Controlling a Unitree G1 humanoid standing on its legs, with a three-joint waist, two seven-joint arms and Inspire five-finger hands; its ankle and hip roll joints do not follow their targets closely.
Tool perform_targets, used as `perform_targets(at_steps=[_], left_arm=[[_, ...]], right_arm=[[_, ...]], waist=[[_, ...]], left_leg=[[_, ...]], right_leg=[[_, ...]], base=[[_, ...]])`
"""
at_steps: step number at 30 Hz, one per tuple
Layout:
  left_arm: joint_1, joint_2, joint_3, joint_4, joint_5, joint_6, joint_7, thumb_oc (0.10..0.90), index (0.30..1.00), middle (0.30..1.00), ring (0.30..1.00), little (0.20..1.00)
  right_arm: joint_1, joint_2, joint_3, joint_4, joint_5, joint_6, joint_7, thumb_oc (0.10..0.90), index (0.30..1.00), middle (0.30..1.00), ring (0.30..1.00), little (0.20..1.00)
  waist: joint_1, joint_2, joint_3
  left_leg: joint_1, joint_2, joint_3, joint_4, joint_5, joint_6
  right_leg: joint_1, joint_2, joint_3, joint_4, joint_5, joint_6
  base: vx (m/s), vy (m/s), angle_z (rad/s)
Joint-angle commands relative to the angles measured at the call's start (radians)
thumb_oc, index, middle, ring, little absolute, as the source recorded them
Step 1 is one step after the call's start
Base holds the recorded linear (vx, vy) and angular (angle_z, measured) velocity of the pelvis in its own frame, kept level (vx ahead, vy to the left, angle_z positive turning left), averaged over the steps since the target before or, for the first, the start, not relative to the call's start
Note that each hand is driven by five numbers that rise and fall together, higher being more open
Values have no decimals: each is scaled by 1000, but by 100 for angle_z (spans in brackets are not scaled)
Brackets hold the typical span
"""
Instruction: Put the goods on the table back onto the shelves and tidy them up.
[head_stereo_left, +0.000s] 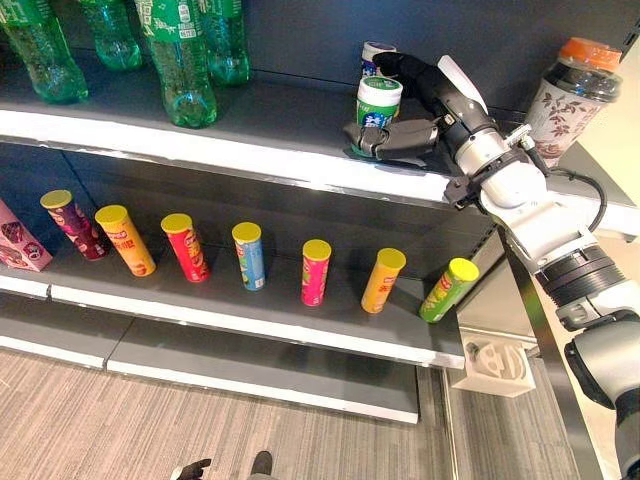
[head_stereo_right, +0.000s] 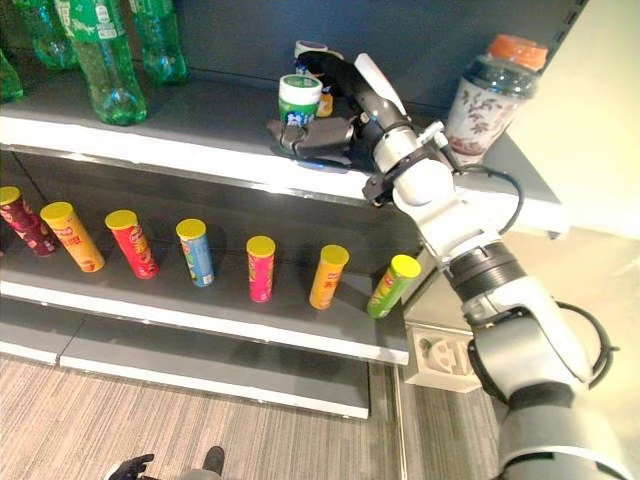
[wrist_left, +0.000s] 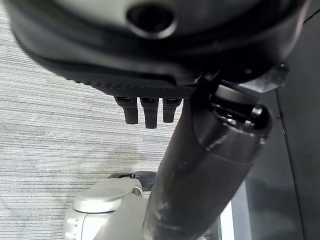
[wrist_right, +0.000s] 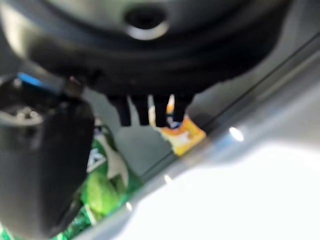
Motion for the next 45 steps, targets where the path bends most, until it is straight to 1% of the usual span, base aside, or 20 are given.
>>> perform_targets(at_steps=[1,13,14,15,18,20,21,22,25,30,35,37,39,40,41,42,43,44,45], left_arm=[[-56,47,-47,42,11,-16,10,800,900,900,900,900],[-55,47,-45,43,12,-17,9,800,900,900,900,900],[-54,47,-45,44,13,-17,9,800,900,900,900,900],[-52,47,-42,46,15,-16,8,800,900,900,900,900],[-51,47,-37,48,16,-14,9,800,900,900,900,900],[-49,47,-32,49,20,-13,12,800,900,900,900,900],[-49,47,-27,49,21,-11,13,800,900,900,900,900],[-49,47,-27,49,21,-11,14,800,900,900,900,900],[-52,47,-18,49,21,-7,21,800,900,900,900,900],[-52,43,-13,50,29,-6,26,800,900,900,900,900],[-51,42,-9,46,31,-6,32,800,900,900,900,900],[-51,41,-9,45,31,-7,33,800,900,900,900,900],[-50,42,-10,46,32,-9,32,800,900,900,900,900],[-50,42,-10,46,32,-9,32,800,900,900,900,900],[-47,40,-10,47,30,-11,28,800,900,900,900,900],[-45,39,-12,48,31,-12,25,800,900,900,900,900],[-45,38,-12,48,31,-12,25,800,900,900,900,900],[-44,36,-16,48,27,-14,20,800,900,900,900,900],[-44,36,-18,48,26,-14,18,800,900,900,900,900]], right_arm=[[-111,-74,-41,-70,25,-56,-46,800,900,900,900,900],[-120,-74,-32,-99,28,-63,-36,800,900,900,900,900],[-121,-76,-30,-113,37,-68,-31,800,900,900,900,900],[-111,-92,-40,-175,63,-78,-23,800,900,900,900,900],[-109,-105,-50,-203,57,-81,-32,800,900,900,900,900],[-107,-113,-62,-219,40,-82,-44,800,900,900,900,900],[-110,-124,-68,-235,0,-79,-62,800,900,900,900,900],[-109,-124,-69,-235,0,-79,-62,800,900,900,900,900],[-108,-147,-83,-272,-68,-68,-90,800,900,900,900,900],[-83,-145,-106,-324,-100,-71,-91,800,900,900,900,900],[-73,-140,-109,-315,-114,-66,-101,800,900,900,900,900],[-66,-139,-104,-300,-96,-66,-90,800,900,900,900,900],[-56,-135,-94,-289,-44,-70,-67,800,900,900,900,900],[-56,-135,-94,-289,-44,-70,-67,800,900,900,900,900],[-39,-122,-96,-266,50,-76,-40,800,900,900,900,900],[-35,-115,-98,-244,93,-78,-33,800,900,900,900,900],[-36,-115,-97,-243,93,-79,-33,800,900,900,900,900],[-28,-106,-103,-213,178,-83,-17,800,900,900,900,900],[-28,-102,-106,-198,212,-84,-12,800,900,900,900,900]], waist=[[33,-7,-49],[35,-9,-48],[36,-10,-48],[34,-10,-47],[31,-10,-49],[28,-10,-51],[24,-9,-52],[24,-9,-52],[16,-7,-53],[12,-6,-55],[13,-7,-50],[10,-7,-49],[9,-7,-49],[9,-7,-49],[7,-8,-47],[7,-8,-47],[7,-8,-47],[6,-9,-46],[5,-9,-45]], left_leg=[[109,9,79,6,-168,-32],[108,11,79,6,-168,-33],[109,12,81,6,-168,-33],[107,12,83,5,-166,-33],[108,12,87,5,-167,-33],[110,13,89,4,-168,-33],[113,14,91,4,-170,-32],[113,14,91,4,-170,-32],[117,15,94,4,-173,-30],[119,16,97,4,-175,-29],[122,17,101,4,-175,-29],[121,17,102,3,-174,-30],[120,17,103,3,-173,-31],[120,17,103,3,-173,-31],[119,17,105,2,-172,-32],[119,18,106,2,-172,-32],[118,18,106,2,-172,-32],[117,18,109,2,-171,-34],[117,18,109,2,-171,-35]], right_leg=[[-98,-30,-39,74,-11,71],[-97,-31,-41,73,-10,72],[-98,-31,-43,74,-10,73],[-103,-32,-39,76,-10,74],[-105,-32,-37,77,-11,74],[-103,-32,-36,76,-10,74],[-102,-32,-35,76,-10,73],[-102,-32,-35,76,-10,73],[-102,-32,-33,76,-10,73],[-100,-33,-32,75,-10,73],[-98,-31,-33,71,-9,73],[-99,-31,-33,72,-9,73],[-100,-31,-32,71,-9,73],[-100,-31,-32,71,-9,73],[-102,-32,-31,71,-8,73],[-103,-32,-31,71,-7,73],[-104,-32,-30,71,-7,73],[-105,-31,-31,70,-6,73],[-106,-31,-31,71,-6,74]], base=[[0,0,0],[0,0,0],[0,0,0],[0,0,0],[0,0,-1],[1,0,-2],[0,0,0],[0,0,0],[0,0,0],[-2,0,-2],[0,0,0],[0,0,0],[0,0,0],[0,0,0],[0,0,0],[0,0,0],[0,0,0],[0,0,0],[0,0,0]])
